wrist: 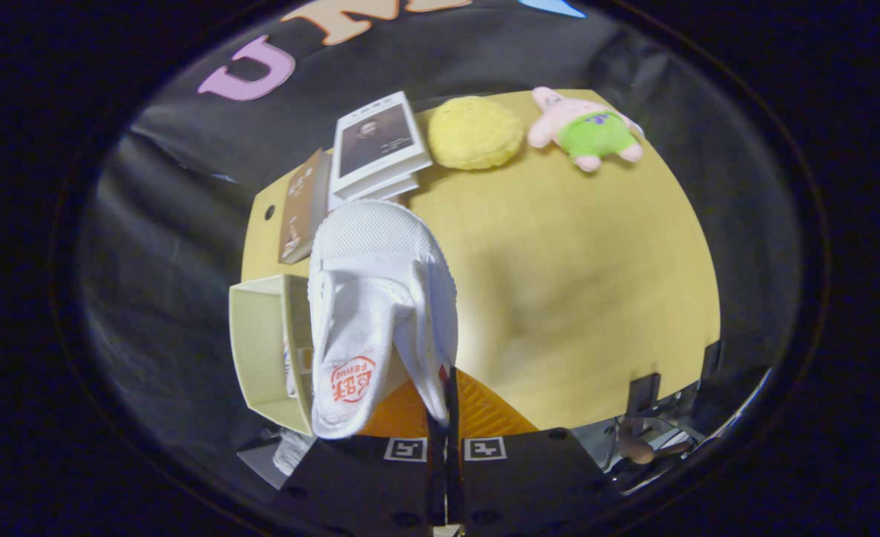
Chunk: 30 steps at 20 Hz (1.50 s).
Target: Open the storage box then place both shoes into the box .Put the left shoe in first, then the right shoe, with the right side of both shoes facing outward in a uniform manner.
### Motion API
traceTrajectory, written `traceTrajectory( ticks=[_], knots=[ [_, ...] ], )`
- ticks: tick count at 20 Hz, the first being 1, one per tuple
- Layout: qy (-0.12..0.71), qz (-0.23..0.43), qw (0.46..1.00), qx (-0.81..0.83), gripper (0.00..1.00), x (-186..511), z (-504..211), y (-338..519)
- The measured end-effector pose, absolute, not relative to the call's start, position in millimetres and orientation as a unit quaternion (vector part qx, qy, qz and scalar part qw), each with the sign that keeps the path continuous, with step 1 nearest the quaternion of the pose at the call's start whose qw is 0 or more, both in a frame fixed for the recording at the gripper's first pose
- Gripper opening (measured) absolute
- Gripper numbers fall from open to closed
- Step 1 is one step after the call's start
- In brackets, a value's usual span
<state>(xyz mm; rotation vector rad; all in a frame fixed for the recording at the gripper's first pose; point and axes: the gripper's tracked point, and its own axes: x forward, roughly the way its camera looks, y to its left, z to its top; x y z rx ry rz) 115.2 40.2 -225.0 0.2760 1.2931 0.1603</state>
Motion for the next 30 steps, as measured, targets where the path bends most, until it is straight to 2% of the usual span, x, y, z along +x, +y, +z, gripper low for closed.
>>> traceTrajectory(
  ticks=[5,9,17,26,30],
  knots=[
    [0.598,0.129,0.784,0.105,0.04,107.3,-206.6,142.3],
    [0.588,0.138,0.793,0.084,0.04,109.7,-219.3,209.5],
    [0.576,0.088,0.813,0.017,0.04,104.8,-274.3,253.2],
    [0.574,-0.028,0.818,-0.036,0.04,93.0,-316.7,246.5],
    [0.571,-0.028,0.82,-0.036,0.04,92.5,-321.6,250.3]
  ],
)
